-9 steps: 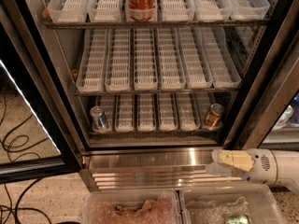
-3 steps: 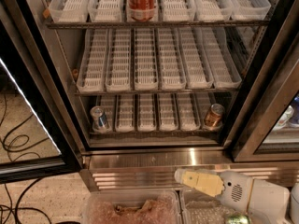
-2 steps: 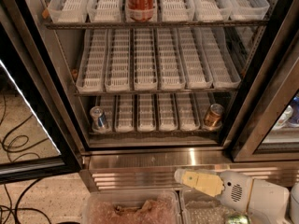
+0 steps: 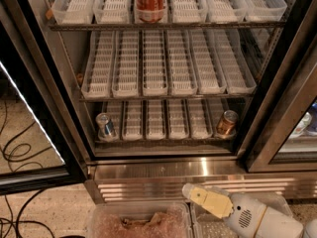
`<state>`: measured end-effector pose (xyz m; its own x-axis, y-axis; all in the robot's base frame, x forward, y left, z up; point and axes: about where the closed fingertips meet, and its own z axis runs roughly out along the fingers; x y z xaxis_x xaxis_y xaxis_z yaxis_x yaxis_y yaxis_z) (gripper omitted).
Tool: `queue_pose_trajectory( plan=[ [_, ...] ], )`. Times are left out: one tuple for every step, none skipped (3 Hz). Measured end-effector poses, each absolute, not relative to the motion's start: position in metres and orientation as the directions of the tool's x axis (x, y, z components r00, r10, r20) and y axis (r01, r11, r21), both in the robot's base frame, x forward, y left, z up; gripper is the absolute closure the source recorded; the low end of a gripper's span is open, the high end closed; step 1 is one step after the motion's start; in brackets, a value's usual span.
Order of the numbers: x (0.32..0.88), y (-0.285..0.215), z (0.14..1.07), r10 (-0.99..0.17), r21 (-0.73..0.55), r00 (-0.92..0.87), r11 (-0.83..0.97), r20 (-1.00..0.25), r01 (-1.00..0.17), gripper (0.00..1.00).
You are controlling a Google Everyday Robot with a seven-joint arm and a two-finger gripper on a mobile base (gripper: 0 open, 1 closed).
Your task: Pick orange can from bottom shelf of fridge
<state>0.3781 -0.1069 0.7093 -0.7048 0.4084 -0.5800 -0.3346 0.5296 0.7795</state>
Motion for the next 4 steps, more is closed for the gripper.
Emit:
queue_pose_trajectory(
  plan=[
    [0.401, -0.102, 0.729, 0.507, 0.767, -0.596, 0.546, -0.623, -0.337, 0.0],
    [0.413, -0.084, 0.744, 0.492, 0.739, -0.57, 0.569, -0.658, -0.361, 0.0],
    [0.413, -0.084, 0.744, 0.492, 0.739, -0.57, 0.569, -0.658, -0.361, 0.0],
    [0.425, -0.084, 0.743, 0.509, 0.729, -0.542, 0.594, -0.668, -0.34, 0.0]
  ],
)
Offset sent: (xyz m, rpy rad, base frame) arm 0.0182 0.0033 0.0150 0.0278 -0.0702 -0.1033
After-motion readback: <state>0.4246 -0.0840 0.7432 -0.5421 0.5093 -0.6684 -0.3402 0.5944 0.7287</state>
